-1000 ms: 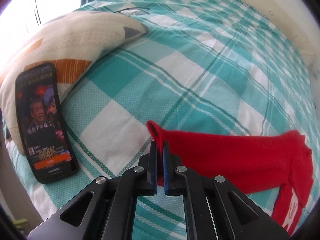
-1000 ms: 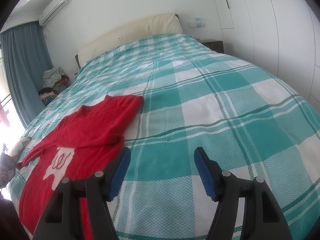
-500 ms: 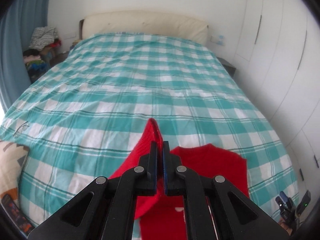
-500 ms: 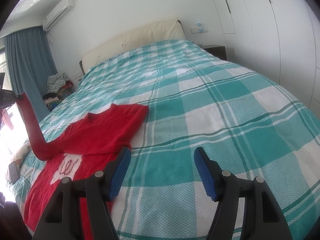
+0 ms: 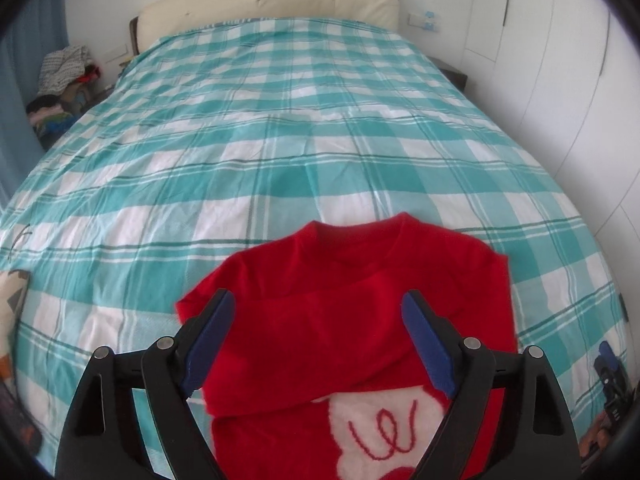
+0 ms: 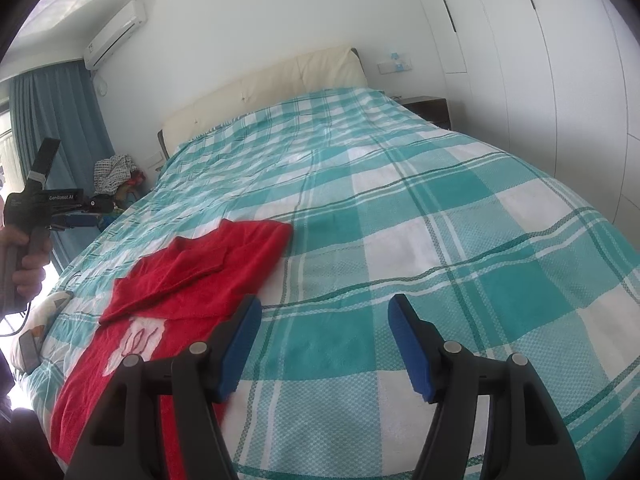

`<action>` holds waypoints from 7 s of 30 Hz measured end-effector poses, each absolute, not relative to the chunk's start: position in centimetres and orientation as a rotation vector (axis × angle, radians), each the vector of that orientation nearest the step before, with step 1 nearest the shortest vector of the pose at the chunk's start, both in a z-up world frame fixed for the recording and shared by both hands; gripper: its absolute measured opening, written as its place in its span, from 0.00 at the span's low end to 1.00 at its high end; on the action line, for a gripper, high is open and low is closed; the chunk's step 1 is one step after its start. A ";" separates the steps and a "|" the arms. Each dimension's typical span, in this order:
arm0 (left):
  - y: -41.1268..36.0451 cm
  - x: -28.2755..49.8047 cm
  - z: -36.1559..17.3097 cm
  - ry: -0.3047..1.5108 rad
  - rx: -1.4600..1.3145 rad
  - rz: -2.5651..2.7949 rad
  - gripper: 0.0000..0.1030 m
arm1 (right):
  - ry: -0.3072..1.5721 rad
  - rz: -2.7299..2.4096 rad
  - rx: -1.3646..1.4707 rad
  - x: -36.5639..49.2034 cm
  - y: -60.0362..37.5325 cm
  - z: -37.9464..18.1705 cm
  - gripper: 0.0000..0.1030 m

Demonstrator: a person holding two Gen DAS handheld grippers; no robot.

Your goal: Fold small clothes

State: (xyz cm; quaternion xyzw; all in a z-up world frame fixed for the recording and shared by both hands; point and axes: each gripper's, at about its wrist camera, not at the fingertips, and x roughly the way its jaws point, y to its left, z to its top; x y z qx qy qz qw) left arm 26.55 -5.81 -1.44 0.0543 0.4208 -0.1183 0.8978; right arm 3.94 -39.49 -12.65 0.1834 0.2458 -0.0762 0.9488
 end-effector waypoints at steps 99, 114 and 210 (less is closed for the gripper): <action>13.6 25.6 -17.6 0.947 -0.063 0.142 1.00 | 0.709 -0.263 0.385 6.4 -41.6 -19.7 0.90; 13.6 25.6 -17.7 0.947 -0.063 0.142 1.00 | 0.709 -0.263 0.385 6.4 -41.6 -19.7 0.90; 13.6 25.6 -17.7 0.947 -0.062 0.142 1.00 | 0.712 -0.262 0.385 6.7 -41.5 -19.8 0.91</action>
